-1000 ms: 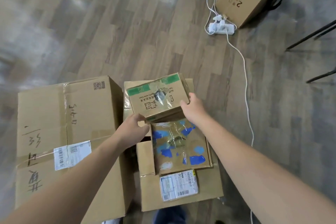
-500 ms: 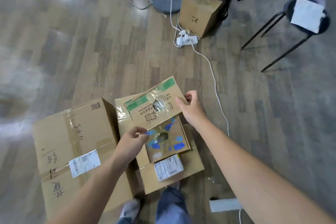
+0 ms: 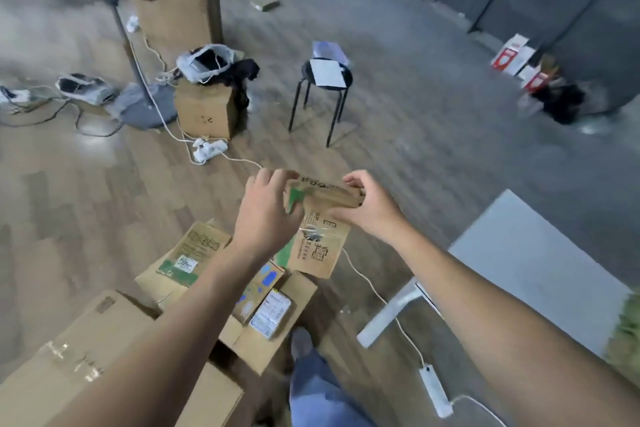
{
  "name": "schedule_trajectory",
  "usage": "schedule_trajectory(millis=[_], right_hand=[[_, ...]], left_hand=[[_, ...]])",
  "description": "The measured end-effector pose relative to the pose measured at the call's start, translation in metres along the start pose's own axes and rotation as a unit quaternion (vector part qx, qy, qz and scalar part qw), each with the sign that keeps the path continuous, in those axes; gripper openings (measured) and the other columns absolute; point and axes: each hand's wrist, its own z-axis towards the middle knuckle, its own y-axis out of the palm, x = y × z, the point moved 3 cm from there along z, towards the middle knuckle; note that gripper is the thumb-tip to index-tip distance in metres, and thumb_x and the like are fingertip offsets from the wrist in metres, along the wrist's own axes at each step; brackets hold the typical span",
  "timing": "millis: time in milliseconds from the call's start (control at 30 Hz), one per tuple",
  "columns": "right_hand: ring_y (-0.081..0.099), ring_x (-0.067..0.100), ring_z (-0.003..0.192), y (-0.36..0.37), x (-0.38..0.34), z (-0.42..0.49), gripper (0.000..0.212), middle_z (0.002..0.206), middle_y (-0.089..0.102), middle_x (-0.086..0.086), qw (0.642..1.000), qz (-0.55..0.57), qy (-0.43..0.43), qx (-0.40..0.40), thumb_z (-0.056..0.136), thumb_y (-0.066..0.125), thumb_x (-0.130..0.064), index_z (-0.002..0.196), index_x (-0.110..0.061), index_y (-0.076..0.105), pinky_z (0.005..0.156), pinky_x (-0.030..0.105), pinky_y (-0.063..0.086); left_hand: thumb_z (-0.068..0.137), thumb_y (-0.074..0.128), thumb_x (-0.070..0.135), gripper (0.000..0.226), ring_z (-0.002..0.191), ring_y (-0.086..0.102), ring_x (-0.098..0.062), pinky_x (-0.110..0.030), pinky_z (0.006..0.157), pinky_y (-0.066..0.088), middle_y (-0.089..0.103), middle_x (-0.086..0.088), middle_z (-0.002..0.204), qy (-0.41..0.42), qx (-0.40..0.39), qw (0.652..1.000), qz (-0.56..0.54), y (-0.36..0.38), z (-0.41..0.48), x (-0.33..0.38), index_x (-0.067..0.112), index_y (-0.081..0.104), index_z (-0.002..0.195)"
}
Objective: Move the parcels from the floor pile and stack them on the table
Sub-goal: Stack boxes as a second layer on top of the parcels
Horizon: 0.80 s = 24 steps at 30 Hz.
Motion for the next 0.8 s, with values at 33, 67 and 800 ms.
schedule_trajectory(millis=[33,67,800], right_hand=[[0.057,0.008,0.105,-0.013,-0.001,-0.013,0.062,0.113,0.058,-0.012,1.0,-0.011,-0.002,0.005,0.065,0.089,-0.029,0.115,-0.03,0.052,0.089,0.026,0.045],[0.057,0.008,0.107,-0.026,-0.003,-0.025,0.064,0.115,0.058,-0.013,1.0,-0.022,-0.008,0.006,0.065,0.089,-0.027,0.116,-0.032,0.051,0.091,0.026,0.046],[0.046,0.016,0.127,-0.265,0.177,-0.328,0.045,0.138,0.047,0.0,0.922,-0.098,0.136,0.349,0.095,0.055,-0.034,0.137,-0.022,0.045,0.098,0.03,0.039]], left_hand=[[0.08,0.066,0.026,0.048,0.117,0.044,-0.028,-0.038,0.096,0.039,0.051,-0.004,0.126,0.05,-0.033,0.997,0.045,0.003,-0.001,0.018,0.02,0.055,0.126],[0.078,0.068,0.032,0.056,0.123,0.038,-0.028,-0.04,0.097,0.039,0.047,-0.002,0.132,0.089,-0.073,0.989,0.09,0.008,-0.002,0.034,0.023,0.051,0.131],[0.082,0.073,0.032,0.045,0.092,0.069,-0.027,-0.039,0.076,0.056,0.071,-0.012,0.107,-0.108,-0.307,0.878,-0.35,0.181,-0.12,0.287,0.008,0.059,0.118]])
